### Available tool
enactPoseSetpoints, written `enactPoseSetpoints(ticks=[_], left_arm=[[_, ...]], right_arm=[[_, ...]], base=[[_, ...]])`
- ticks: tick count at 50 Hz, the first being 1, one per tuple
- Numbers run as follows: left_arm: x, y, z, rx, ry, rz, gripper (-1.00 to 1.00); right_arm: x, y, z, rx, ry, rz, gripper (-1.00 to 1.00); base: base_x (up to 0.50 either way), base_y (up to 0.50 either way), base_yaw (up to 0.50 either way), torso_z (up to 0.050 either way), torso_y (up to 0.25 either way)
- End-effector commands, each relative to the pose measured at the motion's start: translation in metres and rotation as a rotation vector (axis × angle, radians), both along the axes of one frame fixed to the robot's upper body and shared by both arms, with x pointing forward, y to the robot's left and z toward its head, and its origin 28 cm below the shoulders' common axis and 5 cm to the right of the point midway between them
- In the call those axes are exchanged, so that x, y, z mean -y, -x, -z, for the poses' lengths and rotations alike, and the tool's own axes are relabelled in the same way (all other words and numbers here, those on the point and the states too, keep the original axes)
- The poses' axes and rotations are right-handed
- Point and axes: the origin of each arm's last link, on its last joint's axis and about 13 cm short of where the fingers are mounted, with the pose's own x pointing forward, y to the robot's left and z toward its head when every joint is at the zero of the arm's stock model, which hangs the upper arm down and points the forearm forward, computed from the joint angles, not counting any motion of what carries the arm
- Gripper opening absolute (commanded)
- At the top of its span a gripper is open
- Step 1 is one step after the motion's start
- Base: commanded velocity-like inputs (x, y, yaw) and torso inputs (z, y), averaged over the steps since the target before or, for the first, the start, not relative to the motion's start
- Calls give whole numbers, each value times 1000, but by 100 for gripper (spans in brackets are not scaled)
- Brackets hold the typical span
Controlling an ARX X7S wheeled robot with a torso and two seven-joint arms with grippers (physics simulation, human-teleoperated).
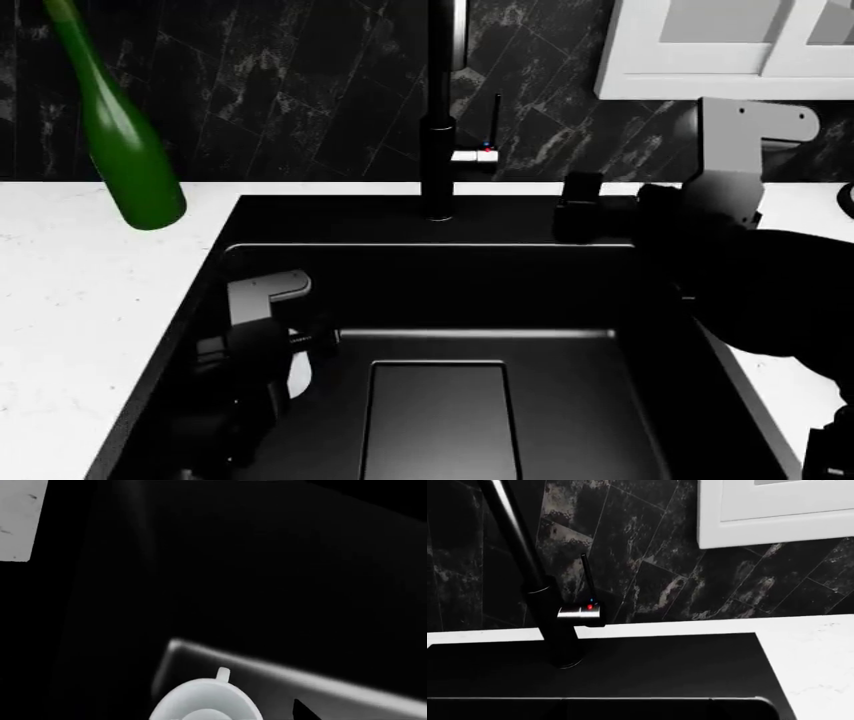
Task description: Pick the cup and bowl from the sink and place them on the counter for drying.
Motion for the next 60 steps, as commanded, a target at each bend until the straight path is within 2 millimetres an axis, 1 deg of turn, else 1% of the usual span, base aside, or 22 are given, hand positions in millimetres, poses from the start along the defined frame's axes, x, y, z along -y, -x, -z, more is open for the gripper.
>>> enactPoseSetpoints(ticks=[1, 7, 10, 14, 22, 28, 38, 46, 47, 54, 60], left_arm=[[-6, -2, 16, -39, -32, -21, 100], [-12, -1, 19, -46, -41, -35, 100], [-8, -1, 23, -55, -42, -28, 100], [-8, 0, 29, -67, -39, -25, 100], [-25, 5, 42, -94, -43, -16, 100], [-27, 8, 50, -116, -44, -14, 100], [-28, 12, 57, -145, -46, -31, 100], [-28, 10, 56, -146, -47, -33, 100], [-28, 10, 56, -146, -48, -35, -100], [-24, 9, 55, -144, -57, -30, -100], [-25, 10, 50, -133, -62, -20, -100]], right_arm=[[0, 2, 2, -3, -7, -2, 100], [0, 3, 3, -3, -10, -1, 100], [-1, 3, 4, -5, -11, -3, 100], [-1, 3, 5, -6, -12, -4, 100], [-2, 3, 7, -11, -17, -5, 100], [-2, 4, 10, -15, -20, -6, 100], [-2, 4, 13, -22, -24, -5, 100], [-2, 4, 14, -24, -30, -6, 100], [-2, 4, 14, -24, -31, -6, 100], [-2, 3, 15, -26, -36, -7, 100], [-2, 3, 14, -23, -39, -6, 100]], base=[[0, 0, 0, 0, 0], [0, 0, 0, 0, 0], [0, 0, 0, 0, 0], [0, 0, 0, 0, 0], [0, 0, 0, 0, 0], [0, 0, 0, 0, 0], [0, 0, 0, 0, 0], [0, 0, 0, 0, 0], [0, 0, 0, 0, 0], [-2, 1, 3, 0, 0], [-2, 2, 5, 0, 0]])
